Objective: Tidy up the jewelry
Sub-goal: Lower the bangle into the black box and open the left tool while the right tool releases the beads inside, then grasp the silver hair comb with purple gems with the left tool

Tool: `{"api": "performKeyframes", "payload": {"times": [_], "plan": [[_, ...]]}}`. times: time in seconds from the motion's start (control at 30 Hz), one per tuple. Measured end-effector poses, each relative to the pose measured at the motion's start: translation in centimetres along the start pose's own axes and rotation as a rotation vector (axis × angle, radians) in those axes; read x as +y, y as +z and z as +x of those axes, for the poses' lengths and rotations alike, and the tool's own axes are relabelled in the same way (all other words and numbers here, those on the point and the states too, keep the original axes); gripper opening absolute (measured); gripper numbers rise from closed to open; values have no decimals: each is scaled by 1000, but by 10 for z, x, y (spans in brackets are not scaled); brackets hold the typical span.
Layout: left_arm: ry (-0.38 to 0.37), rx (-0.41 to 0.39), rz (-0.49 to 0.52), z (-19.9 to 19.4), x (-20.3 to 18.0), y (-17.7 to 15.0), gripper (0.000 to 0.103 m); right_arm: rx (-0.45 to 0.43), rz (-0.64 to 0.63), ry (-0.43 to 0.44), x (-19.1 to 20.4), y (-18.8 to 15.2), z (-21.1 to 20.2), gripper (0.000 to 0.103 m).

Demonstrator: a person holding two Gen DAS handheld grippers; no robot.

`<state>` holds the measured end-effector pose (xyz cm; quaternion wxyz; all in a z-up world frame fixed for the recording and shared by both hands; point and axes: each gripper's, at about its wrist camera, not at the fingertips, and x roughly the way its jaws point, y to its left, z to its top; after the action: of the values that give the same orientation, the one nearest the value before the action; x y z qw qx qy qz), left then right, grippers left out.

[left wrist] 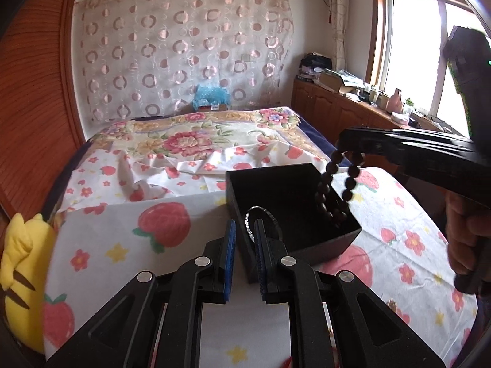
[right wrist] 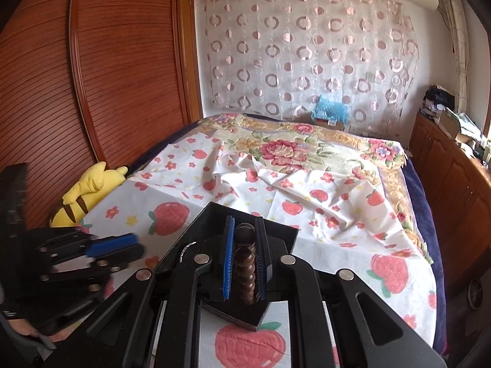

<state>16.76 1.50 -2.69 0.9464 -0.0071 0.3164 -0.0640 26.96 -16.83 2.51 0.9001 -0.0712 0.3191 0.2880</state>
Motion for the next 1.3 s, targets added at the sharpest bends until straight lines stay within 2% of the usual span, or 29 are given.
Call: {"api": "performKeyframes", "payload": {"times": [0.27, 0.4, 0.5, 0.57, 0.63, 0.77, 1.0, 1.13, 1.3], "plan": [[6, 1, -11, -21, 13, -19, 12, 46, 21, -7, 1, -10, 23, 15], [-1, -1, -14, -30, 11, -28, 18, 45, 32, -15, -1, -17, 18, 31], [-5, -4, -14, -38, 9, -36, 20, 32, 37, -13, -2, -25, 4, 32], [-10, -5, -10, -44, 6, -43, 21, 17, 24, -17, 1, -35, -10, 32], [-15, -8, -3, -51, 2, -50, 28, 5, 9, -24, 5, -48, -25, 32], [-23, -8, 9, -59, -4, -61, 32, -16, 11, -17, 12, -81, -56, 32], [-38, 6, 38, -73, -20, -81, 44, -11, 24, -22, 26, -138, -89, 32], [-41, 19, 60, -76, -31, -90, 46, -5, 18, -47, 31, -160, -99, 40], [-61, 39, 54, -80, -38, -103, 57, 15, 42, -45, 33, -182, -104, 52]]}}
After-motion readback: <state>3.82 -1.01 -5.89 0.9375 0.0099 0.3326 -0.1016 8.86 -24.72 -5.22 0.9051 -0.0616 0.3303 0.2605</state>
